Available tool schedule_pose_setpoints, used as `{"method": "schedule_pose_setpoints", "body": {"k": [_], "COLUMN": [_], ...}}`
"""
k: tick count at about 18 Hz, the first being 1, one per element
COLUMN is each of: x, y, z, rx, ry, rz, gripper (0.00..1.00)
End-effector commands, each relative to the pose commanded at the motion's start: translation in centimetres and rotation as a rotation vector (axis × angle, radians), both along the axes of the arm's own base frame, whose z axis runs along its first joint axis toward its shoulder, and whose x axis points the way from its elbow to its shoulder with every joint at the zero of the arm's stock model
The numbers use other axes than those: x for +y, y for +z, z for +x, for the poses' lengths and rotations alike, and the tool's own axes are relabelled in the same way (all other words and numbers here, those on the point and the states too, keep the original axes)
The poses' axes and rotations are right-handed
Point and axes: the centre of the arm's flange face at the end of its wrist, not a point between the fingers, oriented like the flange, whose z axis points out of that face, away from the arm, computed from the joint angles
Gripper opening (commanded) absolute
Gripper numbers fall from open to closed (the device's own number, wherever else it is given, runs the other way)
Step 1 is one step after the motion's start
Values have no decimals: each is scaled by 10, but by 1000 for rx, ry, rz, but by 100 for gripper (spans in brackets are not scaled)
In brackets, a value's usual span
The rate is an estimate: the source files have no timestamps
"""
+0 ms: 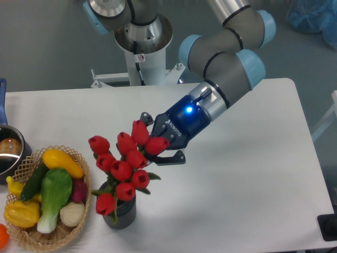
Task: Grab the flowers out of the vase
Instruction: 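Lift the gripped tulips upward out of the grey vase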
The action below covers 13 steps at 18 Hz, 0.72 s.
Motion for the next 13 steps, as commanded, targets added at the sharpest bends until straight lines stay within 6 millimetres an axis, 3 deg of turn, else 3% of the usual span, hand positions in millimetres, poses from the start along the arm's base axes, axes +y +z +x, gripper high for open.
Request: {"method": "schedule_pose_setpoints", "body": {"k": [11, 13], "x": [-7, -19], "y": [8, 18], "z": [-5, -12], "rx": [-66, -69], "ry": [-8, 12], "rz": [47, 57], "gripper": [0, 0]}}
